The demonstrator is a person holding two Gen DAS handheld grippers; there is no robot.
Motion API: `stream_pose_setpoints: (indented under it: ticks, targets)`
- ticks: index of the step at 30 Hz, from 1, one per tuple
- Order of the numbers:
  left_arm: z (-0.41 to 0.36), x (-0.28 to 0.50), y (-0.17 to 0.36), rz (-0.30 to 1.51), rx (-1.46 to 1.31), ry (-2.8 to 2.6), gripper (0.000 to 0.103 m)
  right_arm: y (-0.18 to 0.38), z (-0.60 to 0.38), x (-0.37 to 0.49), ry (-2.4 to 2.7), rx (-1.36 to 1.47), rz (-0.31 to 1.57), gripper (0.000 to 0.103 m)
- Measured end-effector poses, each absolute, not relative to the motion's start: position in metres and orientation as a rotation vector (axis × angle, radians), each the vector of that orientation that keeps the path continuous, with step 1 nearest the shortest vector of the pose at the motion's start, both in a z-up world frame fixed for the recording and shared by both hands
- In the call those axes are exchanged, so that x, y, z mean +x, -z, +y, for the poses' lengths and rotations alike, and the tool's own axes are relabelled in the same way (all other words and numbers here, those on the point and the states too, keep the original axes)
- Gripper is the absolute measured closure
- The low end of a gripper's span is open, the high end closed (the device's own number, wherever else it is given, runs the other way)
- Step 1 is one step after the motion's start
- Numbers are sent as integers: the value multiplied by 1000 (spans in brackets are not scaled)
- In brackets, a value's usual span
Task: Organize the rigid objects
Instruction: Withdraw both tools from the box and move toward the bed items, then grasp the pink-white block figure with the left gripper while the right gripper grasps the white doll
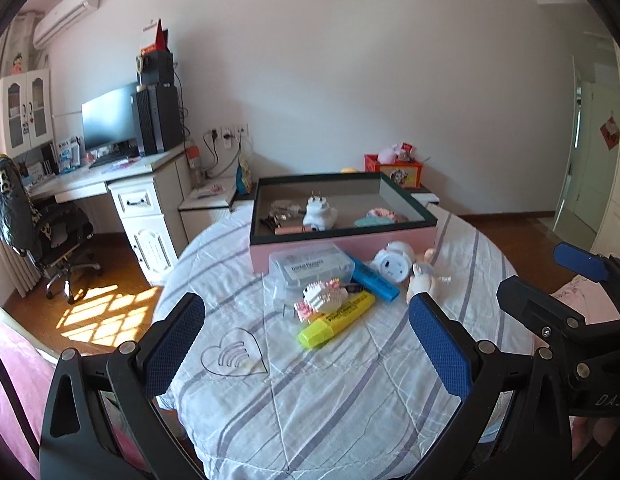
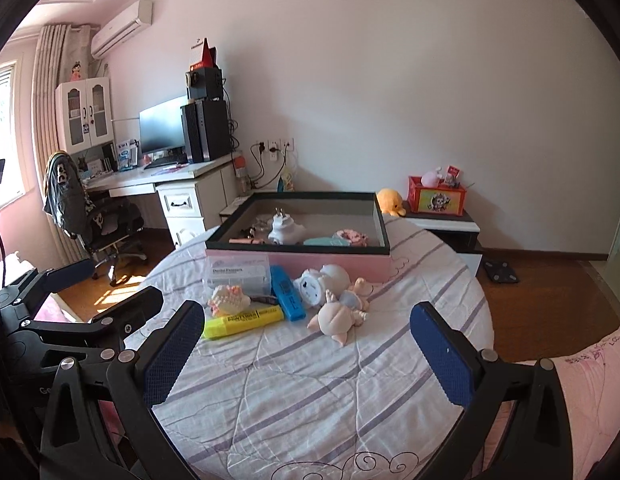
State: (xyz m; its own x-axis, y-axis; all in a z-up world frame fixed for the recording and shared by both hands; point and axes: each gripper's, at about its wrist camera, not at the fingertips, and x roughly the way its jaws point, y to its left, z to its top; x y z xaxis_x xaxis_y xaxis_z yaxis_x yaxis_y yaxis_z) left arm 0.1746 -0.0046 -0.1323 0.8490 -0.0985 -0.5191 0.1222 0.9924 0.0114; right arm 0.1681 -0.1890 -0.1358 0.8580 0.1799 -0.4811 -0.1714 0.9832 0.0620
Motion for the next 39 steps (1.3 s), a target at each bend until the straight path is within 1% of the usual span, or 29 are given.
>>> stream_pose_setpoints:
  ticks: [5, 11, 18, 23, 25, 26, 28, 29, 34, 35, 36, 37, 38, 39]
  targets:
    - [-8, 212, 175, 689, 12, 155, 0, 176, -200, 201, -165, 38, 617, 0]
    - [-12, 249, 216, 803, 32, 122, 0, 211, -217, 229, -149, 71, 717, 0]
    - [-4, 277, 216, 790, -18, 90, 0, 221, -229, 250, -143, 97, 744, 0]
    - [-21, 299, 221, 804, 32, 58, 0, 223, -231, 262, -151, 101, 758, 0]
    - [-22, 307, 221, 799, 33, 32, 2, 224, -232, 267, -152, 104, 766, 0]
    - [-21, 310, 221, 796, 27, 31, 8, 224, -234, 269, -151, 108, 770, 0]
    - [-17, 316, 224, 813, 1, 57, 25, 225, -236, 274, -147, 112, 780, 0]
    - [-15, 318, 227, 826, -3, 53, 35, 226, -236, 277, -145, 114, 784, 0]
    - [-6, 313, 228, 808, -3, 83, 39, 230, -233, 298, -149, 110, 825, 0]
    - [-6, 312, 226, 801, 0, 83, 42, 231, -231, 304, -151, 115, 842, 0]
    - [-5, 310, 224, 792, 8, 77, 49, 231, -228, 309, -159, 124, 852, 0]
    - [-5, 308, 222, 781, 17, 67, 52, 231, -226, 315, -167, 130, 856, 0]
    - [-4, 307, 221, 780, 25, 64, 58, 231, -224, 320, -161, 125, 865, 0]
    - [-3, 308, 222, 786, 27, 66, 59, 232, -221, 326, -153, 118, 875, 0]
